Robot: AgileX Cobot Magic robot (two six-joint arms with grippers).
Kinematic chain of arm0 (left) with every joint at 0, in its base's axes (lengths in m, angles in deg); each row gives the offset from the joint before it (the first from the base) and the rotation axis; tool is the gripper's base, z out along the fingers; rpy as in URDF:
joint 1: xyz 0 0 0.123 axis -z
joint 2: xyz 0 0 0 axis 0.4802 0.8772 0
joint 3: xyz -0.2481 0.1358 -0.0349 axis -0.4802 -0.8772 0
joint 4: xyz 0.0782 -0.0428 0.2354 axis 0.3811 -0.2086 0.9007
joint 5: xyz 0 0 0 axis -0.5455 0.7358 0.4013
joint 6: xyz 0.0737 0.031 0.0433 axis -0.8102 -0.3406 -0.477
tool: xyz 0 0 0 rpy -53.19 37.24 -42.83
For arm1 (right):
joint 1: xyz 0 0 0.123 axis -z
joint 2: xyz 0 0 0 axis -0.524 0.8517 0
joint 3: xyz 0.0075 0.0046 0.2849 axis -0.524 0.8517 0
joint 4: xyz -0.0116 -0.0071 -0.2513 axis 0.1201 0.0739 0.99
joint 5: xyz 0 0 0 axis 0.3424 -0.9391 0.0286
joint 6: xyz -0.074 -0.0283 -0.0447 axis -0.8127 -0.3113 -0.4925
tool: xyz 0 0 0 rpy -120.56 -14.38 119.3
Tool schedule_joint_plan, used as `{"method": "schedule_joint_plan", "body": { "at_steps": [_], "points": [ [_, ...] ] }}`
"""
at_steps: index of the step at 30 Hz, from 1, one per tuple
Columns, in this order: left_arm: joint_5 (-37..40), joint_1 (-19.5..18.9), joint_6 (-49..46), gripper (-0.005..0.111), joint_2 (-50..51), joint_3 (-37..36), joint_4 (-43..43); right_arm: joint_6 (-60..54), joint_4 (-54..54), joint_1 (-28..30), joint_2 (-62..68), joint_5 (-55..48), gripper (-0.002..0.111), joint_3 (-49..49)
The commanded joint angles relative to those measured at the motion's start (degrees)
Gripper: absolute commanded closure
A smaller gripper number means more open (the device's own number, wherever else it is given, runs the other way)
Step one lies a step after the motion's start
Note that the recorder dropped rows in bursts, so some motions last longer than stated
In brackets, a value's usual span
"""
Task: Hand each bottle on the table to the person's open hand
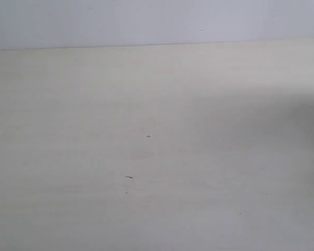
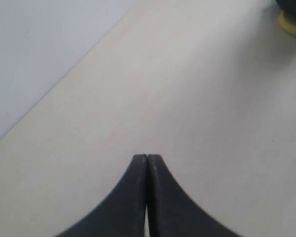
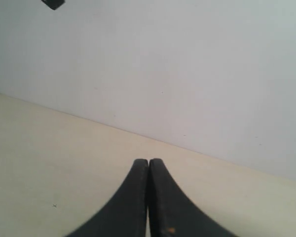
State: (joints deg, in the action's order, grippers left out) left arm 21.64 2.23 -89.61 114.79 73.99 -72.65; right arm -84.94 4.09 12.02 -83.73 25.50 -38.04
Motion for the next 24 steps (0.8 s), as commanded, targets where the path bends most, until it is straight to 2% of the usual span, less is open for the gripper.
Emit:
{"method": "schedule_joint_plan", "body": {
  "at_steps": [1, 8, 11, 14, 17, 24],
  "points": [
    [-9.8, -2.4, 3.3, 0.107, -13.2, -18.2, -1.5, 0.0, 0.0, 0.2, -0.3, 0.2, 0.108, 0.3],
    [-49.0, -3.4, 14.1, 0.107, -41.9, -61.0, -1.6, 0.0, 0.0, 0.2, -0.3, 0.2, 0.108, 0.3],
    [-59.3, -3.4, 18.2, 0.107, -54.2, -75.4, -1.8, 0.0, 0.0, 0.2, -0.3, 0.2, 0.108, 0.3],
    [-62.4, -3.4, 18.2, 0.107, -63.6, -86.1, -1.8, 0.0, 0.0, 0.2, -0.3, 0.2, 0.108, 0.3],
    [-62.4, -3.4, 18.2, 0.107, -72.9, -92.0, -1.8, 0.0, 0.0, 0.2, -0.3, 0.2, 0.108, 0.3],
    [-61.6, -3.4, 17.9, 0.107, -86.4, -97.3, -1.8, 0.0, 0.0, 0.2, -0.3, 0.2, 0.108, 0.3]
  ]
}}
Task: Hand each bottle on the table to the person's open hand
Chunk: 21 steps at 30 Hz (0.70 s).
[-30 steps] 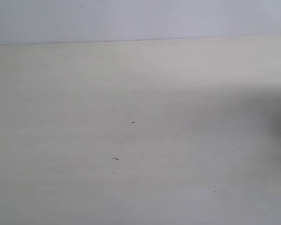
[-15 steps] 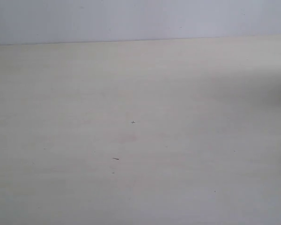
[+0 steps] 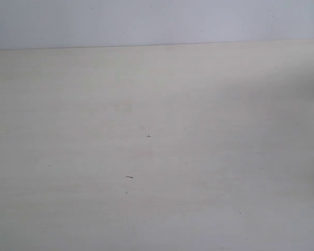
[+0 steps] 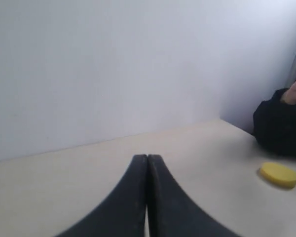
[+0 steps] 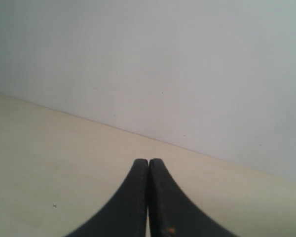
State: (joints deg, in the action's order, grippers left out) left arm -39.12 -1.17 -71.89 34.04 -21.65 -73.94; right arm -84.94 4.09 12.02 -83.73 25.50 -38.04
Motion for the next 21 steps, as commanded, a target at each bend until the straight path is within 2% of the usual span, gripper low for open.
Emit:
{"method": "schedule_joint_plan", "body": {
  "at_steps": [1, 15, 17, 21],
  "points": [
    [-0.9, 0.0, 0.2, 0.107, -6.5, -1.8, -0.5, 0.0, 0.0, 0.2, -0.3, 0.2, 0.108, 0.3],
    [-0.7, 0.0, 0.0, 0.107, -10.1, -1.9, -0.3, 0.0, 0.0, 0.2, -0.3, 0.2, 0.108, 0.3],
    [-0.6, 1.1, -2.1, 0.107, -11.7, -1.9, 0.6, 0.0, 0.0, 0.2, -0.3, 0.2, 0.108, 0.3],
    [-0.5, 0.9, -2.7, 0.107, -15.4, -1.9, 0.4, 0.0, 0.0, 0.2, -0.3, 0.2, 0.108, 0.3]
  ]
}}
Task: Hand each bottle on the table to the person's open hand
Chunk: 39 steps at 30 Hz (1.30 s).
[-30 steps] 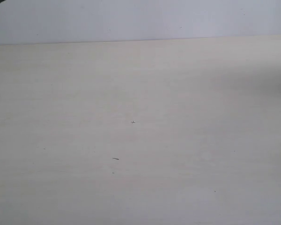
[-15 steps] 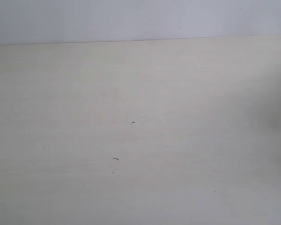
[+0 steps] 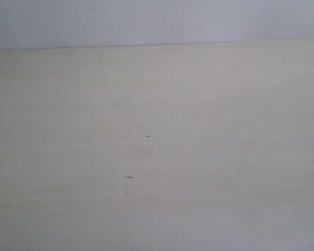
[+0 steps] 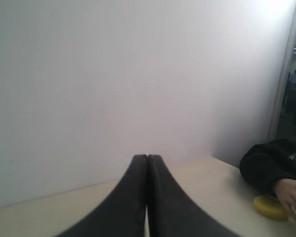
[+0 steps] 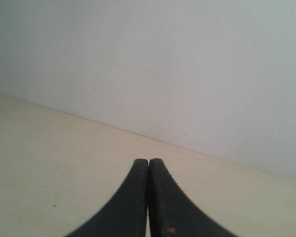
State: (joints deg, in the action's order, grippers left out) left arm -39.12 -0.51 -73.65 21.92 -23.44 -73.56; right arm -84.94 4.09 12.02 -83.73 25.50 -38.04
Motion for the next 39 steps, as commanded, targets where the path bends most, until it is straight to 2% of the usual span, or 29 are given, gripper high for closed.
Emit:
{"method": "schedule_joint_plan", "body": {
  "at_steps": [1, 7, 9, 10, 12, 14, 15, 18, 20, 27, 39],
  "points": [
    [-0.5, -0.1, -1.0, 0.107, -4.3, -0.1, -0.4, 0.0, 0.0, 0.2, -0.3, 0.2, 0.108, 0.3],
    [-0.1, -7.7, -8.7, 0.107, -7.1, -4.5, 1.3, 0.0, 0.0, 0.2, -0.3, 0.2, 0.108, 0.3],
    [-0.5, -11.9, -13.5, 0.107, -7.1, -9.7, 2.2, 0.0, 0.0, 0.2, -0.3, 0.2, 0.108, 0.3],
    [-3.2, -14.1, -15.6, 0.107, -7.1, -13.5, 2.6, 0.0, 0.0, 0.2, -0.3, 0.2, 0.108, 0.3],
    [-9.0, -16.8, -16.1, 0.107, -7.1, -19.0, 2.6, 0.0, 0.0, 0.2, -0.3, 0.2, 0.108, 0.3],
    [-13.7, -19.3, -16.0, 0.107, -7.1, -21.0, 2.5, 0.0, 0.0, 0.2, -0.3, 0.2, 0.108, 0.3],
    [-11.8, -20.1, -15.8, 0.107, -7.1, -21.0, 2.3, 0.0, 0.0, 0.2, -0.3, 0.2, 0.108, 0.3],
    [-11.2, -25.8, -13.5, 0.107, -7.1, -21.0, 2.4, 0.0, 0.0, 0.2, -0.3, 0.2, 0.108, 0.3],
    [-11.2, -27.7, -10.7, 0.107, -7.1, -21.0, 2.4, 0.0, 0.0, 0.2, -0.3, 0.2, 0.108, 0.3],
    [-11.2, -30.4, -3.6, 0.107, -7.1, -21.0, 2.4, 0.0, 0.0, 0.2, -0.3, 0.2, 0.108, 0.3],
    [-10.4, -30.4, -4.0, 0.107, -7.1, -21.0, 2.4, 0.0, 0.0, 0.2, -0.3, 0.2, 0.108, 0.3]
  ]
}}
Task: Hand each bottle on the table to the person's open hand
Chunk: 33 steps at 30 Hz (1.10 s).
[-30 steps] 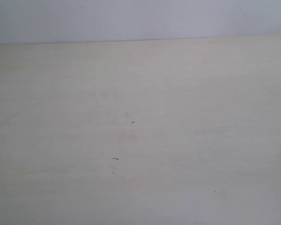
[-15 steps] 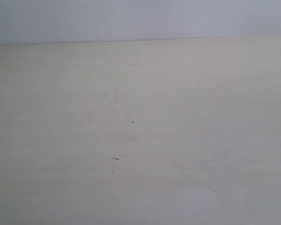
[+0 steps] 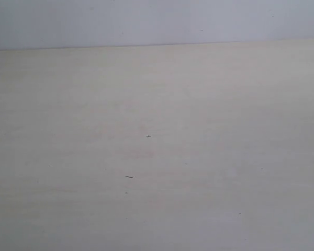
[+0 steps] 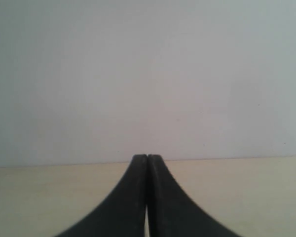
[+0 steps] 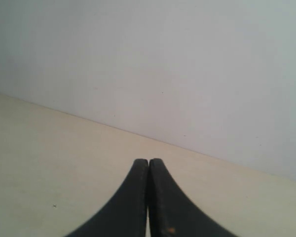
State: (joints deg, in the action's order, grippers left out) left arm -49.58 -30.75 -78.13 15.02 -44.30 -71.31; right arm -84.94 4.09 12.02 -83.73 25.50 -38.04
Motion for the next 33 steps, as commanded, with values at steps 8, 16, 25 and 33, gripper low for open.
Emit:
{"method": "schedule_joint_plan", "body": {
  "at_steps": [8, 16, 25, 33],
  "points": [
    [2.9, -0.2, -0.9, 0.107, -0.2, -0.1, 4.3, 0.0, 0.0, 0.2, -0.3, 0.2, 0.108, 0.3],
    [3.1, -0.2, 3.8, 0.107, -0.2, -0.1, 4.9, 0.0, 0.0, 0.2, -0.3, 0.2, 0.108, 0.3],
    [3.1, -0.2, 5.7, 0.107, -0.2, -0.1, 4.9, 0.0, 0.0, 0.2, -0.3, 0.2, 0.108, 0.3],
    [3.1, -0.2, 5.7, 0.107, -0.2, -0.1, 4.9, 0.0, 0.0, 0.2, -0.3, 0.2, 0.108, 0.3]
  ]
}}
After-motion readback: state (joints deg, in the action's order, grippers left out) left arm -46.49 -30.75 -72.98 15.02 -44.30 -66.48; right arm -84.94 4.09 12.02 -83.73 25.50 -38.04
